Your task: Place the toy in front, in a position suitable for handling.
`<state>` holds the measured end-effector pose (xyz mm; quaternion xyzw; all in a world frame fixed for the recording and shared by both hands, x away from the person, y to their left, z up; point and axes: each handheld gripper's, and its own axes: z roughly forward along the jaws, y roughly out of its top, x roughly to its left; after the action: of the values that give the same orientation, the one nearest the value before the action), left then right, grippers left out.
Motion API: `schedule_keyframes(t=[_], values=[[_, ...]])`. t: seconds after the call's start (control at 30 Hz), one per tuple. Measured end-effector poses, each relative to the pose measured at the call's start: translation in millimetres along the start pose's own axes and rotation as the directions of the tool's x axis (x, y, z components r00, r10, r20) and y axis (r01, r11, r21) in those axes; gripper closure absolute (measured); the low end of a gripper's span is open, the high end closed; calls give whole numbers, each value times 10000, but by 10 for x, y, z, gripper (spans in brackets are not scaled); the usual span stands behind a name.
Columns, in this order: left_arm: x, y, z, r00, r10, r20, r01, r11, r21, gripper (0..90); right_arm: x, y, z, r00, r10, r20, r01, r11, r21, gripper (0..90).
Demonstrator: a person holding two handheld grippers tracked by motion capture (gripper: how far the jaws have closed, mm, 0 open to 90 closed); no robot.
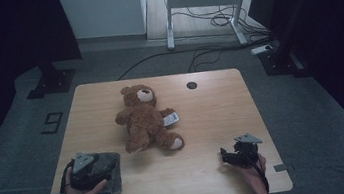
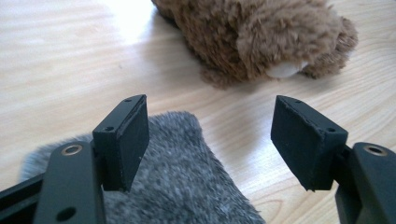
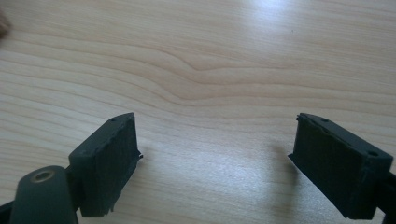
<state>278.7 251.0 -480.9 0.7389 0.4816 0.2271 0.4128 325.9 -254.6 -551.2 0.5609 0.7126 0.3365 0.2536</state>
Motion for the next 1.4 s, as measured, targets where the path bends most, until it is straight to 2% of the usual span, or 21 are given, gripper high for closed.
schedule_keyframes(t=[0.13,0.27,0.37,0.47,0.57,0.77,0.83,0.97,1.1,1.23,1.33,1.4], values=[[2,58,15,10000,40,41,-39,9999,-103,274,16,17,-58,9997,-38,-244,31,9997,-251,143],[8,40,128,9997,-41,247,40,10000,28,273,28,5,-98,9987,88,-492,-106,9993,-355,145],[-19,31,252,9994,117,338,-128,9993,349,273,81,21,-120,9979,3,-641,-30,9991,-420,145],[-94,33,313,9980,433,462,-460,9973,579,266,134,57,-168,9960,-17,-893,-32,9985,-546,154],[-148,47,295,9971,500,580,-526,9976,447,258,193,81,-221,9900,-63,-1411,-61,9962,-868,163],[-147,115,225,9967,500,638,-496,9987,-86,247,311,128,-230,9732,-595,-2221,321,9916,-1251,209],[-139,131,216,9973,439,585,-425,9988,-244,250,342,146,-222,9683,-712,-2395,416,9911,-1262,209],[-119,162,221,9978,395,536,-375,9986,-376,256,381,172,-211,9658,-780,-2473,480,9910,-1254,208],[-81,310,259,9982,294,519,-269,9985,-484,262,431,245,-201,9646,-741,-2529,410,9902,-1336,212],[-34,492,328,9977,359,572,-334,9985,-432,263,522,340,-168,9592,-605,-2763,212,9895,-1429,221],[-7,597,373,9973,339,649,-313,9987,-404,260,650,423,-155,9539,-959,-2844,539,9869,-1519,221],[1,650,397,9977,430,530,-411,9985,-372,260,724,477,-150,9498,-1118,-2920,668,9849,-1599,221]])
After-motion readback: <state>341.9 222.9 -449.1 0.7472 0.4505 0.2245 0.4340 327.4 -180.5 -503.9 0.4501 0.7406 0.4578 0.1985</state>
